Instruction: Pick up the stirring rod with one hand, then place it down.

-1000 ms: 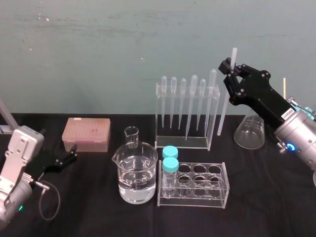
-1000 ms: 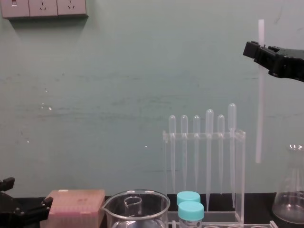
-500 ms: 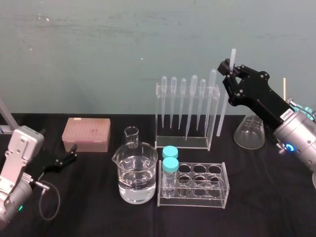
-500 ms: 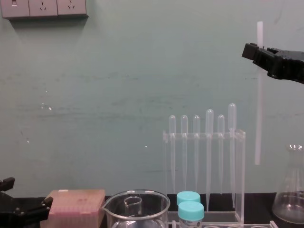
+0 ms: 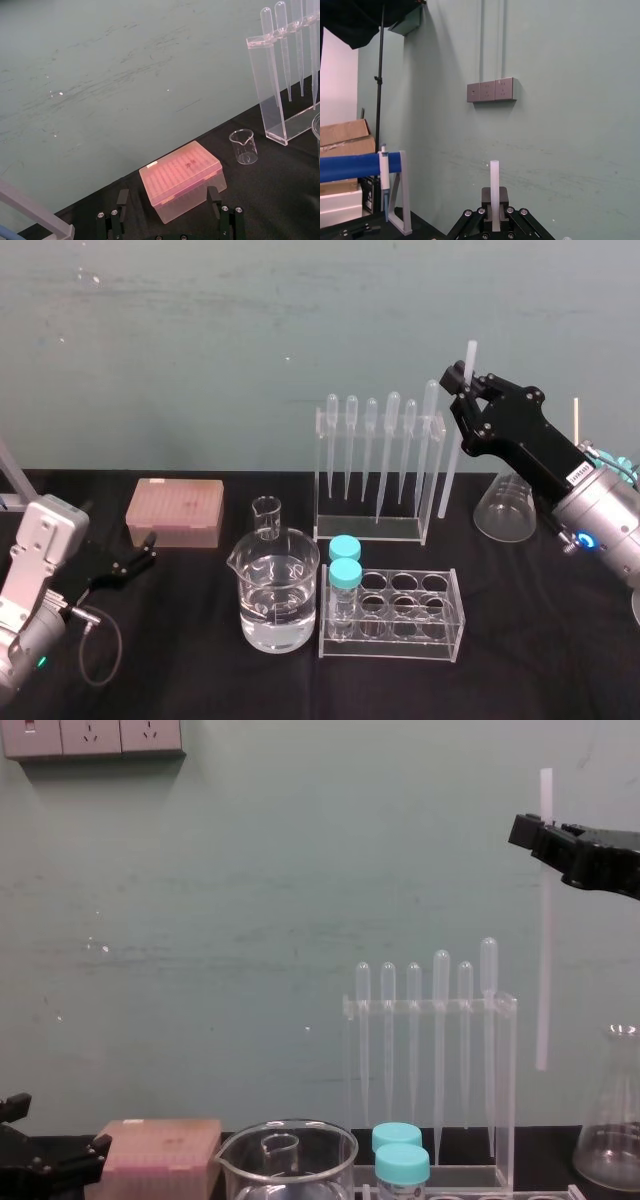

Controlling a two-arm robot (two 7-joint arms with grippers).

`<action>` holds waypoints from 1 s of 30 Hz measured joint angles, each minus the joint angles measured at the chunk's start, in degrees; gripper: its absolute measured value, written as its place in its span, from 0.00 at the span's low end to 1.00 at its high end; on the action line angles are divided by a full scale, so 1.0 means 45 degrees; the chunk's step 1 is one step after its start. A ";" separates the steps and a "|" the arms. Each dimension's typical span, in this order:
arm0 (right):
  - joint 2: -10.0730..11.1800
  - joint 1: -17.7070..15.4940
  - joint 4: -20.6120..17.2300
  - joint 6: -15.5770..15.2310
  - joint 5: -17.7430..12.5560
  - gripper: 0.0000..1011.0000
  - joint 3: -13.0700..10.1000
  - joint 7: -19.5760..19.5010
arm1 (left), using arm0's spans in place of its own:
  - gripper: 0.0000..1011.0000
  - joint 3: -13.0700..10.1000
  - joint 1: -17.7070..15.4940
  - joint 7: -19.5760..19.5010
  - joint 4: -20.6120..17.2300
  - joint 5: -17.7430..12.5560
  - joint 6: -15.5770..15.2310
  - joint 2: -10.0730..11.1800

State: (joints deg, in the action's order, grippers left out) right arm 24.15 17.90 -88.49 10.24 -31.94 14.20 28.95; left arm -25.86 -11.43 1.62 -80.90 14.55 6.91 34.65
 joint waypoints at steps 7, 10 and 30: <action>0.0008 0.0018 0.0043 -0.0009 0.0000 0.07 0.0023 0.0020 | 0.99 0.0000 -0.0001 0.0000 0.0000 -0.0001 0.0000 -0.0001; 0.0013 0.0035 0.0062 -0.0012 -0.0005 0.07 0.0032 0.0059 | 0.99 0.0000 -0.0001 0.0000 0.0000 -0.0001 0.0000 0.0000; 0.0267 0.0376 0.1983 0.0980 -0.1308 0.07 0.1078 0.2920 | 0.99 0.0000 -0.0002 0.0000 0.0000 -0.0001 0.0000 -0.0001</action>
State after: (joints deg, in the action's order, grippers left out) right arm 25.35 19.59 -79.56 14.65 -37.82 19.05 42.09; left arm -25.86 -11.44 1.62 -80.90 14.54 6.91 34.65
